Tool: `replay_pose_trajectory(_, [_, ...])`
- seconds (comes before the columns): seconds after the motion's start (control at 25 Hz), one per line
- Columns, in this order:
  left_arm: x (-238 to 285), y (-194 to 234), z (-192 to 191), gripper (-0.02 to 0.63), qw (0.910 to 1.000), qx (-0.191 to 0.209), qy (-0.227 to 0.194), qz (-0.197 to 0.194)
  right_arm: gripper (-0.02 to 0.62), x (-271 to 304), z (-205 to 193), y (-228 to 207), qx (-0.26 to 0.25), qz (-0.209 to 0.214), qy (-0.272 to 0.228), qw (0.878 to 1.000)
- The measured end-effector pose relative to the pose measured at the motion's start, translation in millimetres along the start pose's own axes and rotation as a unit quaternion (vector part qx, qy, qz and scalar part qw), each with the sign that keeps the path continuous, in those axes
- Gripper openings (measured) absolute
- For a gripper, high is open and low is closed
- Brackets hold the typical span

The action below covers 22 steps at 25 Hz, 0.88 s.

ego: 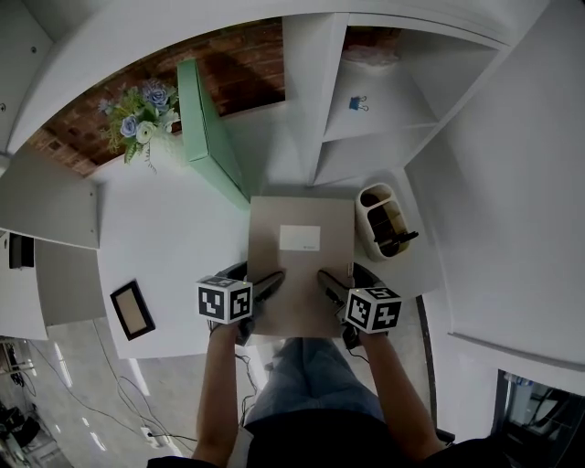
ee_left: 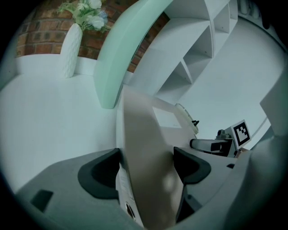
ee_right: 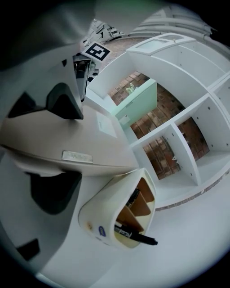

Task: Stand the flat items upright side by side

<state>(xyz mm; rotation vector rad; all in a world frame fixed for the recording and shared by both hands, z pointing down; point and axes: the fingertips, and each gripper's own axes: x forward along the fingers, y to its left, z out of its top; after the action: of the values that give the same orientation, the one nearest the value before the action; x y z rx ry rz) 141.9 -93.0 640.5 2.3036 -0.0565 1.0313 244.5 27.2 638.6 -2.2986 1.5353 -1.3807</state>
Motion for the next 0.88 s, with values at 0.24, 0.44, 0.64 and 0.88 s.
replay_pose_trajectory(0.24, [-18, -21, 6, 0.345, 0.9987, 0.027, -0.041, 0.015, 0.373, -25, 15, 12, -0.064, 0.014, -0.047, 0.997])
replay_pose_trajectory(0.44, [-39, -41, 15, 0.345, 0.9927, 0.067, -0.096, 0.03, 0.37, -49, 33, 27, -0.123, 0.035, -0.11, 0.986])
replay_pose_trajectory(0.64, [-68, -52, 24, 0.345, 0.9808, 0.091, -0.165, 0.05, 0.364, -67, 52, 51, -0.178, 0.062, -0.163, 0.968])
replay_pose_trajectory(0.88, [-123, -52, 37, 0.345, 0.9545, 0.121, -0.26, 0.083, 0.357, -84, 79, 104, -0.248, 0.103, -0.223, 0.937])
